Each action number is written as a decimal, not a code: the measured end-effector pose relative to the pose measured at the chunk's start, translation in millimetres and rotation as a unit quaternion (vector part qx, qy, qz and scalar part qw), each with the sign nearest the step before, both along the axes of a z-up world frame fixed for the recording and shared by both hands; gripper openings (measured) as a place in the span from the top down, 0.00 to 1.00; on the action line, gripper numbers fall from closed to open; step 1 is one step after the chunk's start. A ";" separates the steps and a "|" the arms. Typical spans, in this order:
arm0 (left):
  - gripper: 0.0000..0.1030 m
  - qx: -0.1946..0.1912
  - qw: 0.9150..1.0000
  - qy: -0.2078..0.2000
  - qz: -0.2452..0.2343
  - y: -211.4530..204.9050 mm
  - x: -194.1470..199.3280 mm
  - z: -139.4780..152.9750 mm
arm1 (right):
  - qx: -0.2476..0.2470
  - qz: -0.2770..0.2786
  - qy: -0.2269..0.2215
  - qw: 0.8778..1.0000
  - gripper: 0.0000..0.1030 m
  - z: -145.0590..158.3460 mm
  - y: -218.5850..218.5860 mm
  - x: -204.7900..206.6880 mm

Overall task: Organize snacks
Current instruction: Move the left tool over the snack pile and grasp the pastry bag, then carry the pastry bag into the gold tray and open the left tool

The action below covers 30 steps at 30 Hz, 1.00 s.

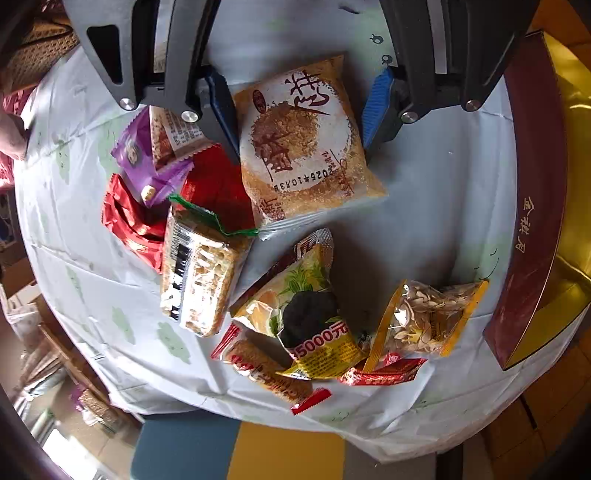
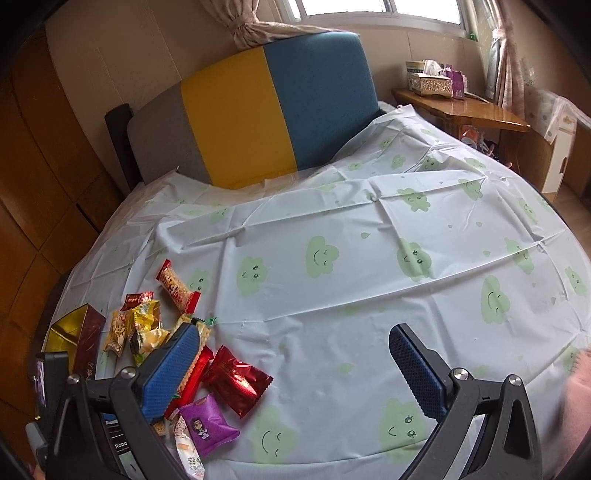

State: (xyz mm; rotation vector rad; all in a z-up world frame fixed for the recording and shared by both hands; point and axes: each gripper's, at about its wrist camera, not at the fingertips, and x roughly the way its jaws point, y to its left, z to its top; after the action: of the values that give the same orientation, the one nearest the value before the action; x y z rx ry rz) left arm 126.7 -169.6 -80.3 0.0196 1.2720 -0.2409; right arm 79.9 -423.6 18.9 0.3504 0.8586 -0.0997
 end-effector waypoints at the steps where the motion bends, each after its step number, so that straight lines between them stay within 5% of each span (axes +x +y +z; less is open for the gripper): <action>1: 0.42 -0.012 1.000 -0.007 -0.006 3.2 -3.0 0.5 | 0.005 0.014 0.007 1.000 0.00 -2.9 4.3 2.1; 6: 0.42 -0.049 0.998 -0.031 -0.021 34.4 -22.4 -1.1 | -0.024 0.121 0.053 0.991 0.03 -21.5 47.9 11.3; 8: 0.42 -0.052 0.998 -0.038 -0.023 44.1 -26.0 -0.2 | -0.018 0.186 0.078 0.979 0.29 -31.6 70.1 13.3; 11: 0.42 -0.071 0.996 -0.047 -0.018 61.9 -34.4 3.6 | -0.025 0.281 0.098 0.954 0.46 -41.5 106.5 6.4; 15: 0.42 -0.077 0.994 -0.078 -0.026 72.9 -43.6 24.7 | -0.024 0.362 0.112 0.925 0.46 -53.1 143.1 -6.8; 21: 0.42 -0.103 0.986 -0.131 -0.026 91.5 -45.7 67.2 | -0.033 0.394 0.132 0.909 0.46 -68.6 164.0 -13.8; 30: 0.42 -0.094 0.974 -0.188 0.087 194.2 -21.9 109.9 | -0.119 0.406 0.140 0.895 0.48 -91.4 195.1 -25.6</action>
State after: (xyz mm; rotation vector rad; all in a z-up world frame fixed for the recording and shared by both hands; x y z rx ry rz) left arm 104.8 24.6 29.6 -0.1997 0.8647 -0.1955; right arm 54.3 -228.5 -72.5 -0.2811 1.2067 0.5331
